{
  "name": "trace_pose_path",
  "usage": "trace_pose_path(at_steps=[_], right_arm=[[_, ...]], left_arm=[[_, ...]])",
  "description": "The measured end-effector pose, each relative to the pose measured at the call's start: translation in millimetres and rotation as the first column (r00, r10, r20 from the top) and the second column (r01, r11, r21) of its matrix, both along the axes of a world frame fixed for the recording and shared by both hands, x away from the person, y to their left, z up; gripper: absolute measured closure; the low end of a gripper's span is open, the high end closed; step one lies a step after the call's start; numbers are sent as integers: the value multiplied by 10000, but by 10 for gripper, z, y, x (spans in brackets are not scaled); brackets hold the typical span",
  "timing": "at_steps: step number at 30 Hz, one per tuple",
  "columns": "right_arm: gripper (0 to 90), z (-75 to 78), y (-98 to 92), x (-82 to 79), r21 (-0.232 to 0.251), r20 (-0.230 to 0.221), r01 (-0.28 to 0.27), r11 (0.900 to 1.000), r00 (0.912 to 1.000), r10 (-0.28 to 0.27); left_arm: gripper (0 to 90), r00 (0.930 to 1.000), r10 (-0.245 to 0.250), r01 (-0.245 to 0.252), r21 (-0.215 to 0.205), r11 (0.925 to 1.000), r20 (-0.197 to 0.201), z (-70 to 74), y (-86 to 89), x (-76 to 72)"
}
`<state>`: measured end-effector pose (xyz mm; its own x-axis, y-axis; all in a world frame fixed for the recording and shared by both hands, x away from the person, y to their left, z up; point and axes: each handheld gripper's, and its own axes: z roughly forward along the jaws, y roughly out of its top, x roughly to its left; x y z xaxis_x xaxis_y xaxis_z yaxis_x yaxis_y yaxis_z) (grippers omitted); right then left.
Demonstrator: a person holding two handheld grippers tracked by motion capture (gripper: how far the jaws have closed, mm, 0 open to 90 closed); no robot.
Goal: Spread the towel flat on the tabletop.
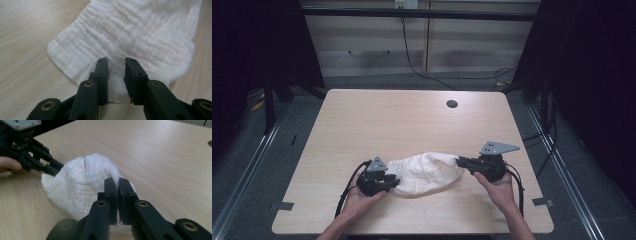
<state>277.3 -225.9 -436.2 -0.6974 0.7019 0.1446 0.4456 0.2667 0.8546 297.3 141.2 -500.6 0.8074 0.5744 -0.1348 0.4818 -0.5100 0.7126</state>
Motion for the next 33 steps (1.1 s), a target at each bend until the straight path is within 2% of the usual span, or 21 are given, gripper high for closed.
trace_pose_path(at_steps=[3,6,18,19,20,21,22,23,24,25,26,28,29,30,33], right_arm=[[870,142,16,71,-24,253,-29,10000,9997,30],[870,254,-22,133,247,340,58,9997,9994,-66],[870,466,-130,184,-1,502,260,9997,9984,-259],[871,486,-130,187,27,512,224,9997,9984,-225],[872,512,-131,195,26,561,223,9997,9982,-224],[872,546,-131,205,6,639,246,9997,9977,-246],[872,587,-131,218,101,674,216,9997,9975,-222],[872,587,-131,218,101,674,216,9997,9975,-222],[872,697,-112,254,98,809,150,9998,9966,-157],[872,759,-93,286,117,865,85,9999,9962,-95],[872,759,-93,286,117,865,85,9999,9962,-95],[872,898,-33,363,-8,991,62,10000,9951,-61],[872,1040,42,453,-29,1158,-26,10000,9933,29],[872,1040,42,453,-29,1158,-26,10000,9933,29],[873,1275,175,568,10,1542,-125,9999,9880,121]], left_arm=[[740,10000,-14,14,-58,10000,-15,-1,2,-5],[770,10000,-33,32,-17,10000,-81,3,12,-2],[884,9995,-145,143,-88,9999,-266,-1,25,19],[881,9995,-158,156,-76,9998,-257,1,22,17],[829,9999,-155,155,-339,9993,1,31,33,3],[771,9999,-155,155,-339,9993,1,31,33,3],[730,10000,-83,83,-638,9979,5,61,51,3],[730,10000,29,-25,-794,9968,51,99,78,7],[695,9996,236,-213,-1225,9922,177,161,147,27],[677,9996,236,-213,-1225,9922,177,161,147,27],[677,9991,377,-346,-1436,9890,194,182,185,42],[663,9977,652,-612,-1553,9860,203,202,248,71],[647,9967,781,-734,-1635,9838,224,204,271,80],[647,9965,811,-766,-1646,9834,205,209,295,89],[646,9948,1004,-962,-1687,9810,164,204,341,104]])
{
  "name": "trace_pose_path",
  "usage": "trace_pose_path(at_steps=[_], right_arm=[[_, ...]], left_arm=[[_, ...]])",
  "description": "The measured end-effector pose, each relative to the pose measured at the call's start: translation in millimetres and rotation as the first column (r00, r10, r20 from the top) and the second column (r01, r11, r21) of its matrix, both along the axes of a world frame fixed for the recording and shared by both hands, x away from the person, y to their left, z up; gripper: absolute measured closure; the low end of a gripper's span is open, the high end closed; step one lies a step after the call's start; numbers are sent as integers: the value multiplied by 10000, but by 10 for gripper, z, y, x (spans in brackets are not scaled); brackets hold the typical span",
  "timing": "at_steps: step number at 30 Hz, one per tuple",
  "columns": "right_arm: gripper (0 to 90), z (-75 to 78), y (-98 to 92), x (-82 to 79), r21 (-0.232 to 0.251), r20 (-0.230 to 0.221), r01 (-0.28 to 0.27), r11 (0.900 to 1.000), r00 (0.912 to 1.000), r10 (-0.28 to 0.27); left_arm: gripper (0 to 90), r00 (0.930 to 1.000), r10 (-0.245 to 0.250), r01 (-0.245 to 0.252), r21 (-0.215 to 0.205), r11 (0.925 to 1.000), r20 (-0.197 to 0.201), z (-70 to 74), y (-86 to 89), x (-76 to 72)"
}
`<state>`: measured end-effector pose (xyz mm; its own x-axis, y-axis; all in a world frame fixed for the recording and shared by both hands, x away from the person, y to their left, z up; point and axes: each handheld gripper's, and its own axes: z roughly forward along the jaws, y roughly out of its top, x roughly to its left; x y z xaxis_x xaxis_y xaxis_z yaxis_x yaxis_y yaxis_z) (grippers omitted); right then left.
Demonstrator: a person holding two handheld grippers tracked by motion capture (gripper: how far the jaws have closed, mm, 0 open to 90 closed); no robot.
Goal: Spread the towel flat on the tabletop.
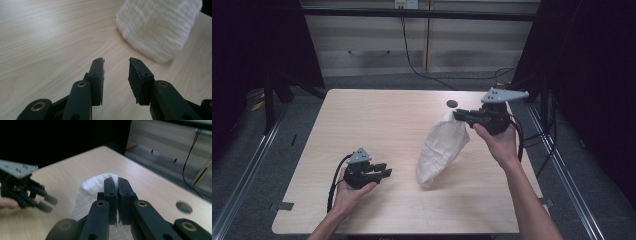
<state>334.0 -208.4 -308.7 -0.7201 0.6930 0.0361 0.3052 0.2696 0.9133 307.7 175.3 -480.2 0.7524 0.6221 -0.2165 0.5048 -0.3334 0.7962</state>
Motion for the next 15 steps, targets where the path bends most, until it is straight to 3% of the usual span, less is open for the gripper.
trace_pose_path(at_steps=[2,6,7,8,10,11,13,14,15], right_arm=[[874,218,135,89,131,427,-90,9999,9991,84],[874,380,236,135,467,951,-234,9986,9953,189],[874,406,268,93,946,1341,-470,9944,9904,341],[875,373,279,59,1109,1391,-688,9914,9889,531],[875,210,307,-30,718,1165,-856,9937,9902,769],[875,210,307,-30,718,1165,-856,9937,9902,769],[875,-187,284,-194,238,399,-1045,9942,9938,1035],[875,-324,259,-256,239,130,-1137,9932,9935,1134],[875,-324,259,-256,239,130,-1137,9932,9935,1134]], left_arm=[[645,10000,86,-86,-53,9999,-7,-7,34,14],[640,9997,230,-230,-111,9997,76,1,62,17],[639,9996,253,-251,-134,9996,102,6,69,15],[639,9996,259,-257,-172,9995,125,10,83,5],[637,9996,256,-255,-90,9996,150,8,95,-4],[634,9996,256,-255,-90,9996,150,8,95,-4],[633,9996,255,-254,-100,9996,102,1,94,-6],[631,9996,255,-254,-100,9996,102,1,94,-6],[631,9996,260,-259,-64,9996,111,1,90,-8]])
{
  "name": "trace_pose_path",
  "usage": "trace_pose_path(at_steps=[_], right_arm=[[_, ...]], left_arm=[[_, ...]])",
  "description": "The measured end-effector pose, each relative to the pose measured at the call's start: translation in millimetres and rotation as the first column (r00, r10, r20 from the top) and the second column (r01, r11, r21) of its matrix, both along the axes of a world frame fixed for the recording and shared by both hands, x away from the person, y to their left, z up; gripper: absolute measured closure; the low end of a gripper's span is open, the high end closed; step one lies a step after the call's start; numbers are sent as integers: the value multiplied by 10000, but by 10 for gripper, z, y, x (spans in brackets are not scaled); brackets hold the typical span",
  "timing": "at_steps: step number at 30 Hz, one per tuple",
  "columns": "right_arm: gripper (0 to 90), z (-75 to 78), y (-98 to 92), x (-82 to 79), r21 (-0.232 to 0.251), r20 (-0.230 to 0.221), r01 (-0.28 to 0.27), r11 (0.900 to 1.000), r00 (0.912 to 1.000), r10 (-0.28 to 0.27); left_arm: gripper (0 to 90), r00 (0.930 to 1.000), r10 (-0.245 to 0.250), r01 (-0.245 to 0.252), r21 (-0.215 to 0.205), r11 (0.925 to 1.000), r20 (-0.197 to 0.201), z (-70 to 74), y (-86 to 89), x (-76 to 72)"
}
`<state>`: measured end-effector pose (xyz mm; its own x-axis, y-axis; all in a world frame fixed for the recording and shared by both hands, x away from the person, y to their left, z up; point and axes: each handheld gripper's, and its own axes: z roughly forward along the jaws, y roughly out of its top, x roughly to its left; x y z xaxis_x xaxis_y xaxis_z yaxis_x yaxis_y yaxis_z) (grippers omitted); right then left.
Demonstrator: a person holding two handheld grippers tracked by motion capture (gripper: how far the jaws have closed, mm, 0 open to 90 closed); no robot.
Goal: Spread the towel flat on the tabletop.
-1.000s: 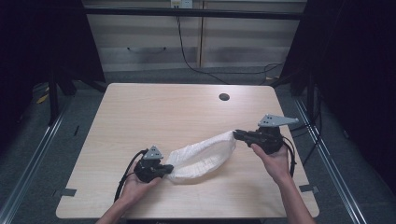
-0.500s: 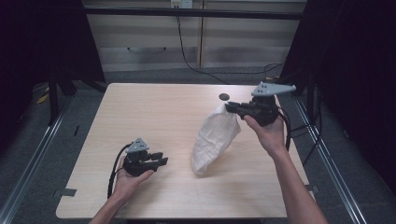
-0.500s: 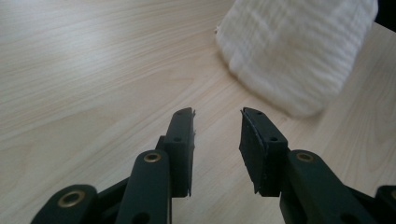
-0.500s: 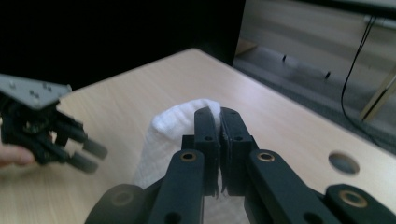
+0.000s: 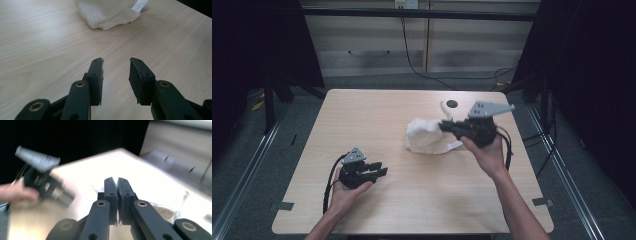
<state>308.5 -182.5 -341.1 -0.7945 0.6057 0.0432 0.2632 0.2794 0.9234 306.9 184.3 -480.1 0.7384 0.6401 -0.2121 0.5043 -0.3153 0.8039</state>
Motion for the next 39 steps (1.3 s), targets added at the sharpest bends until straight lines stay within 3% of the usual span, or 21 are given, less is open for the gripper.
trace_pose_path(at_steps=[1,5,6,8,10,11,13,17,21,27,29,33,35,36,37,39], right_arm=[[875,-276,-41,-136,-29,-543,-181,9998,9984,179],[875,-751,-97,-422,-275,-1468,-508,9983,9881,462],[875,-751,-97,-422,-275,-1468,-508,9983,9881,462],[875,-994,-175,-600,-182,-2075,-506,9986,9772,457],[875,-1065,-197,-647,-168,-2273,-526,9985,9727,474],[875,-1195,-222,-720,-363,-2679,-582,9976,9623,464],[874,-1286,-232,-766,-672,-2974,-687,9954,9536,458],[874,-1372,-264,-802,-995,-3283,-770,9920,9437,404],[874,-1433,-295,-815,-1166,-3455,-706,9907,9381,262],[874,-1502,-331,-839,-1350,-3622,-682,9885,9320,148],[874,-1523,-340,-851,-1365,-3656,-675,9883,9307,131],[874,-1525,-355,-843,-1362,-3623,-643,9886,9320,107],[873,-1517,-364,-839,-1289,-3598,-569,9900,9330,68],[873,-1507,-374,-845,-1307,-3600,-535,9900,9330,28],[873,-1503,-380,-850,-1322,-3566,-501,9900,9343,-3],[873,-1502,-388,-851,-1355,-3536,-472,9897,9354,-38]], left_arm=[[629,10000,-9,9,-13,10000,-3,-1,-8,-2],[617,9999,-146,146,74,9999,-39,-4,-53,-13],[617,9998,-178,179,66,9998,-56,-5,-65,-14],[615,9998,-207,208,63,9998,-57,9,-93,-12],[614,9997,-225,225,7,9997,-30,17,-102,-3],[606,9997,-248,248,10,9997,-27,30,-113,6],[573,9996,-285,285,-4,9996,10,58,-135,32],[522,9985,-549,549,95,9984,38,132,-213,114],[486,9991,-418,417,-145,9990,-115,155,-310,288],[449,9976,-458,439,-377,9983,-517,11,-540,552],[415,9965,-404,346,-791,9963,-728,-32,-606,634],[419,9950,-391,319,-782,9964,-920,-97,-775,763],[488,9955,-477,420,-708,9966,-821,-114,-864,799],[669,9962,-439,396,-579,9975,-749,-118,-891,804],[775,9959,-529,494,-476,9976,-740,-129,-925,801],[826,9968,-538,533,-104,9985,-594,-144,-940,763]])
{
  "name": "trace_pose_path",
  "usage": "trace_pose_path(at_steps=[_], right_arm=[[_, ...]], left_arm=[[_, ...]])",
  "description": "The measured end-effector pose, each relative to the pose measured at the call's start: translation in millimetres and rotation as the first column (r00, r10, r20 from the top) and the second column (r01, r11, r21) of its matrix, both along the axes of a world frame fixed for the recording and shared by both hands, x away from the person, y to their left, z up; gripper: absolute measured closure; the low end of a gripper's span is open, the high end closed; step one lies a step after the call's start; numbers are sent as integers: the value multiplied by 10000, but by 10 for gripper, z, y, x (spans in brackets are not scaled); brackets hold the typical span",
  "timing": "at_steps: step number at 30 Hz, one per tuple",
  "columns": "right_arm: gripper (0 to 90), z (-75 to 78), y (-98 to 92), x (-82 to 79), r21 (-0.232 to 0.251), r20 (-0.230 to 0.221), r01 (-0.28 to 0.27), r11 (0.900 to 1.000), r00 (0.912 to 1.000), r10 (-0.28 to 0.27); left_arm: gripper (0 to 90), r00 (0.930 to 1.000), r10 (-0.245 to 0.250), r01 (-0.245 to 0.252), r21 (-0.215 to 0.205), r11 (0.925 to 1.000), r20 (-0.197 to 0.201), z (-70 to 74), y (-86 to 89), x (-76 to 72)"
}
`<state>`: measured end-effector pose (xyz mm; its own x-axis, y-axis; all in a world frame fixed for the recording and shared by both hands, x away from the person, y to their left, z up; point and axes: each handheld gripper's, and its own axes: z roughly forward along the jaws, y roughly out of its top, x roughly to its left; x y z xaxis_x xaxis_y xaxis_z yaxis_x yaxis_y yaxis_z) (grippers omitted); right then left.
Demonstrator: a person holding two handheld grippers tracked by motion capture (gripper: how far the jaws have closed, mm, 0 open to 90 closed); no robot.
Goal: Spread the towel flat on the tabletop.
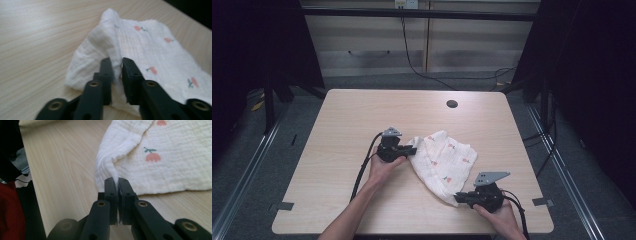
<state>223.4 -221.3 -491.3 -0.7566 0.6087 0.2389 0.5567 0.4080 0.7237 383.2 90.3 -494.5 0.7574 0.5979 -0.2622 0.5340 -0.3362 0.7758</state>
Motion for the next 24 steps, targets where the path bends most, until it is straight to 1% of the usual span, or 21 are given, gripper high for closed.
trace_pose_path(at_steps=[1,2,3,4,6,8,9,10,12,13,14,15,16,17,18,19,20,21,22,23,24], right_arm=[[873,0,-26,0,-35,3,72,10000,10000,-72],[873,0,-26,0,-35,3,72,10000,10000,-72],[873,-5,-53,7,-195,45,243,9995,9997,-242],[873,-5,-53,7,-195,45,243,9995,9997,-242],[873,-12,-80,19,-300,70,382,9988,9993,-380],[874,-9,-104,33,-543,63,681,9962,9977,-679],[874,-10,-112,46,-526,85,757,9957,9971,-753],[874,-8,-120,57,-573,69,868,9946,9962,-866],[874,-4,-129,65,-593,24,962,9936,9954,-962],[873,-1,-147,83,-616,57,1146,9915,9934,-1145],[873,-1,-147,83,-616,57,1146,9915,9934,-1145],[873,-6,-156,93,-581,121,1157,9916,9933,-1152],[873,-10,-169,97,-596,104,1229,9906,9924,-1225],[873,-14,-176,102,-613,133,1225,9906,9925,-1219],[874,-15,-181,102,-655,99,1270,9897,9919,-1266],[873,-17,-187,103,-624,82,1307,9895,9914,-1305],[873,-17,-187,103,-624,82,1307,9895,9914,-1305],[873,-17,-204,107,-627,112,1319,9893,9913,-1314],[873,-17,-204,107,-627,112,1319,9893,9913,-1314],[873,-13,-211,105,-611,98,1372,9887,9905,-1368],[873,-9,-219,107,-583,118,1377,9888,9905,-1372]], left_arm=[[862,10000,3,-3,-62,10000,5,-6,18,-26],[862,10000,22,-21,-56,10000,72,-3,55,-60],[866,9999,-78,82,-250,9997,143,3,160,-133],[866,9999,-78,82,-250,9997,143,3,160,-133],[867,9991,-184,190,-159,9997,383,18,272,-236],[864,9983,-358,367,-191,9991,465,38,379,-355],[860,9972,-553,558,-95,9984,509,59,448,-483],[858,9972,-553,558,-95,9984,509,59,448,-483],[857,9945,-905,893,239,9957,530,64,482,-616],[833,9927,-1145,1125,523,9923,379,44,517,-738],[819,9927,-1145,1125,523,9923,379,44,517,-738],[819,9928,-1141,1113,701,9913,368,25,539,-794],[785,9916,-1253,1225,795,9893,315,7,567,-841],[766,9903,-1380,1361,856,9870,167,1,644,-908],[742,9903,-1380,1361,856,9870,167,1,644,-908],[706,9908,-1333,1315,698,9889,228,45,757,-950],[678,9908,-1333,1315,698,9889,228,45,757,-950],[662,9934,-1072,1059,328,9938,400,122,888,-965],[639,9934,-1072,1059,328,9938,400,122,888,-965],[639,9951,-847,843,97,9964,505,162,948,-958],[594,9964,-665,674,-150,9976,526,200,1005,-934]])
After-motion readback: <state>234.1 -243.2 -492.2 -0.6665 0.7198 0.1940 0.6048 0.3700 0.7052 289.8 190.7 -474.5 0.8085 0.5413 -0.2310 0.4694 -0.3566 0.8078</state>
